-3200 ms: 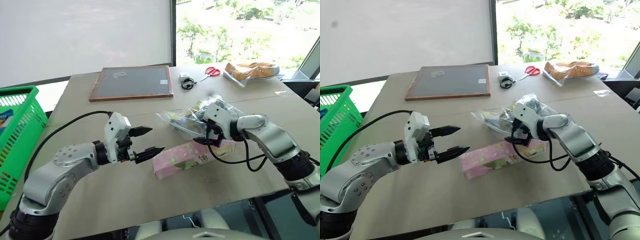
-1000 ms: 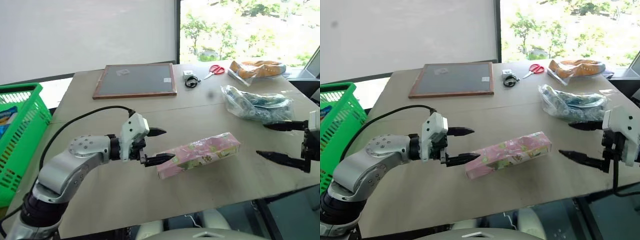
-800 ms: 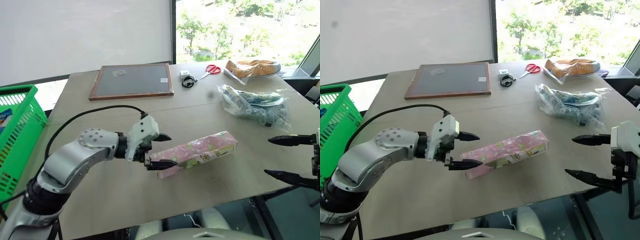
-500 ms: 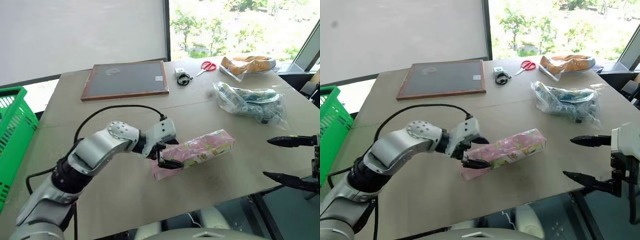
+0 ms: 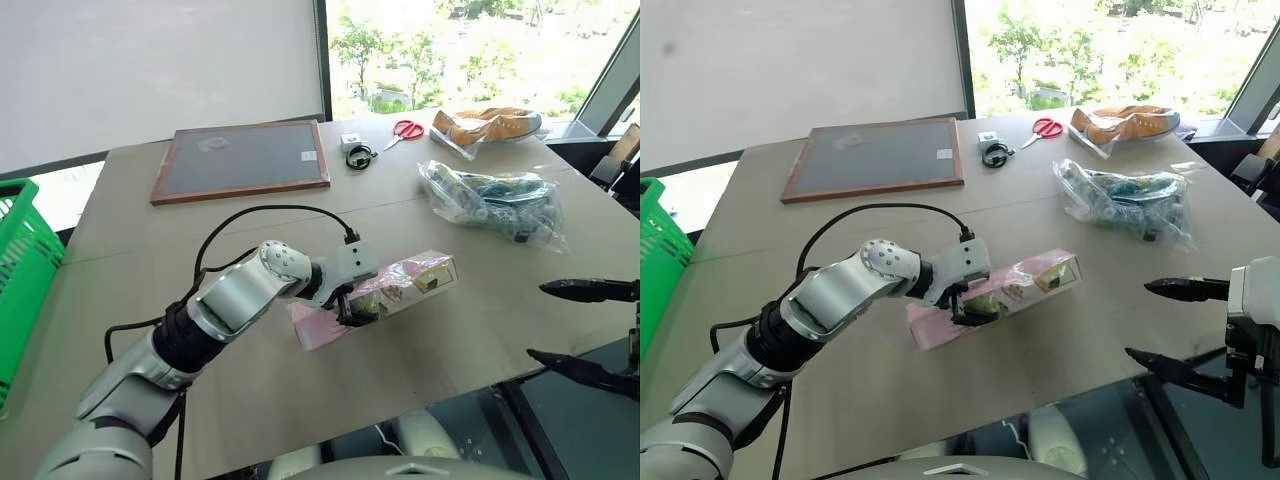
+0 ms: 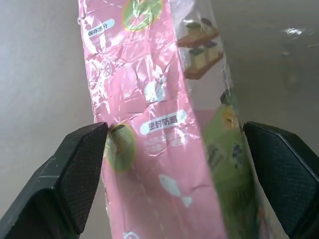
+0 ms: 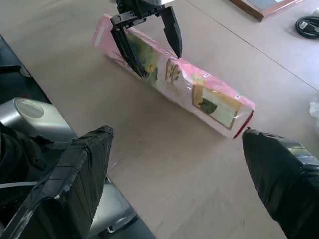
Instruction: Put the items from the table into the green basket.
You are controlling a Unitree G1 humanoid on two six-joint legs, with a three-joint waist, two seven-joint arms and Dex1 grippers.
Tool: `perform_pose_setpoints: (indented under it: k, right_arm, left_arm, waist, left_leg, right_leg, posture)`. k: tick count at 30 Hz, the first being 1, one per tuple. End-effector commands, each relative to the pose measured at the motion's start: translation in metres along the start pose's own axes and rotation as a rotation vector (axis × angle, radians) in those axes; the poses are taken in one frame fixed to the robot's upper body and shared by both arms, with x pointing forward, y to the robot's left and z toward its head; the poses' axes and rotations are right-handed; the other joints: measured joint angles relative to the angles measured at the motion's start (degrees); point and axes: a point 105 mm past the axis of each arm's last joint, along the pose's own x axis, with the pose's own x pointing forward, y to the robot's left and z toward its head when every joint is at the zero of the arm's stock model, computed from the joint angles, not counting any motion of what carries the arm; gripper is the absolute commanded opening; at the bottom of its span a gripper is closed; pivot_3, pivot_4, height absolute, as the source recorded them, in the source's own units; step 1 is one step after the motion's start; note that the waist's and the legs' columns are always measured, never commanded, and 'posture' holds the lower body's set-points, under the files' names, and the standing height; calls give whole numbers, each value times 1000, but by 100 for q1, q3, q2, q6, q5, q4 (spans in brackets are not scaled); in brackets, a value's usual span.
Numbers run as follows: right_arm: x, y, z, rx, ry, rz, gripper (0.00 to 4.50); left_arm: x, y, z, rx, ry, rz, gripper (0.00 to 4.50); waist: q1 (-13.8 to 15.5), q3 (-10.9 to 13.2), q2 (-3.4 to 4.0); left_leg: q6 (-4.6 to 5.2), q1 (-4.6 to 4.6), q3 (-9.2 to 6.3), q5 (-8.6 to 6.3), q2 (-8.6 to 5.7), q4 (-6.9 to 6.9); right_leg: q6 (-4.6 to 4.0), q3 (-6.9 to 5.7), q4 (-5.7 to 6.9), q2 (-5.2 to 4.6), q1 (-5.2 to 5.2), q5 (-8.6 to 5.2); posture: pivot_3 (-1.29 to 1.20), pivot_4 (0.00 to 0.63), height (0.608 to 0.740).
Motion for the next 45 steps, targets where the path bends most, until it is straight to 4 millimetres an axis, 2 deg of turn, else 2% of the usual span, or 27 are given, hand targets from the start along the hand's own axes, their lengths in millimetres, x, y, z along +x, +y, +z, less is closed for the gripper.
perform_pose_setpoints:
  k: [1, 7, 10, 14, 18, 21, 24, 26, 29, 32, 34, 35, 38, 42, 45]
  right_arm:
    - [-3, -2, 4, -27, -4, -31, 4424]
    - [0, -4, 3, -30, -4, -39, 4424]
    - [0, -5, 2, -32, 3, -42, 4424]
    - [-1, -6, 1, -32, 13, -51, 4424]
    - [-1, -5, 3, -33, 12, -55, 4424]
    - [-1, -5, 2, -35, 18, -58, 4424]
    - [-1, -5, 3, -37, 19, -60, 4424]
    - [-1, -5, 4, -39, 16, -62, 4424]
    - [1, -6, 3, -40, 14, -62, 4424]
    - [3, -7, 4, -44, 10, -60, 4500]
    - [3, -7, 5, -45, 9, -61, 4500]
    - [3, -7, 5, -45, 9, -61, 4500]
    - [3, -7, 5, -48, 9, -63, 4500]
    - [4, -8, 7, -56, -1, -60, 4500]
    - [7, -11, 13, -69, -38, -57, 4500]
  left_arm:
    - [1, 5, 1, 100, 15, 66, 4500]
    - [14, 7, -8, 60, 33, 67, 4500]
    - [22, 13, -6, -2, 11, 79, 4500]
    - [30, 20, -15, -24, 41, 85, 4500]
    - [35, 13, -21, -47, 54, 31, 4500]
    - [35, 19, -21, -78, 51, 59, 4500]
    - [28, 25, -12, -194, 1, 51, 4500]
    - [24, 23, -10, -253, -7, 16, 4500]
    - [25, 16, -17, -241, 25, -23, 4500]
    - [29, 2, -21, -207, 33, -86, 3723]
    - [29, 0, -20, -204, 24, -98, 3034]
    - [28, -2, -19, -199, 10, -104, 2498]
    - [23, -5, -15, -195, -34, -119, 1535]
    - [7, -2, -3, -176, -133, -109, 1535]
    - [-15, 7, 5, -180, -243, -77, 1535]
  waist:
    - [-15, 0, 0]
    - [-14, -1, 2]
    - [4, -5, 8]
    - [-2, -7, 10]
    - [-5, -10, 15]
    - [-6, -13, 18]
    - [-12, -15, 22]
    - [-35, -14, 22]
    - [-81, -13, 20]
    - [-142, -14, 21]
    - [-170, -15, 23]
    - [-175, -15, 23]
    - [-175, -16, 24]
    - [-181, -15, 24]
    - [-244, -9, 21]
  left_leg:
    - [0, 0, 0, 0, 0, 0]
    - [0, 2, 1, 0, 0, 1]
    - [0, 6, 0, 0, -4, 1]
    - [1, 6, 1, 0, -10, 2]
    - [1, 6, 1, 0, -13, 2]
    - [1, 6, 1, 0, -13, 2]
    - [1, 6, 0, 0, -13, 2]
    - [1, 5, 0, 0, -14, 3]
    - [1, 5, -1, 0, -12, 1]
    - [1, 4, -4, -1, -8, -3]
    - [1, 4, -5, -1, -6, -5]
    - [1, 4, -5, -1, -5, -5]
    - [1, 6, -5, -1, -5, -4]
    - [1, 5, -3, -1, -5, -4]
    - [1, 2, -3, -1, -1, -6]
  right_leg:
    - [0, 0, -1, -2, 0, 0]
    - [-1, 0, 0, -7, 1, -1]
    - [-5, -1, -1, -8, 7, -3]
    - [-2, 1, -12, -11, 11, -2]
    - [0, 2, -13, -16, 12, -1]
    - [0, 1, -13, -23, 13, -1]
    - [0, -2, -13, -41, 13, -1]
    - [1, -1, -13, -41, 12, -1]
    - [1, -2, -13, -31, 11, -1]
    - [6, -1, -13, -22, 10, 1]
    - [7, -1, -13, -21, 10, 2]
    - [6, -1, -13, -23, 10, 2]
    - [3, -2, -13, -29, 11, -1]
    - [3, -1, -13, -31, 10, 0]
    - [7, 1, -13, -27, 5, 2]
  posture:
    - [-346, 84, 740]
    - [-342, 78, 740]
    - [-346, 76, 740]
    - [-356, 75, 740]
    - [-360, 74, 740]
    - [-366, 75, 740]
    - [-362, 72, 740]
    - [-358, 71, 740]
    - [-357, 69, 740]
    - [-355, 68, 740]
    - [-357, 67, 740]
    - [-356, 67, 740]
    - [-355, 67, 740]
    - [-343, 60, 740]
    - [-325, 54, 740]
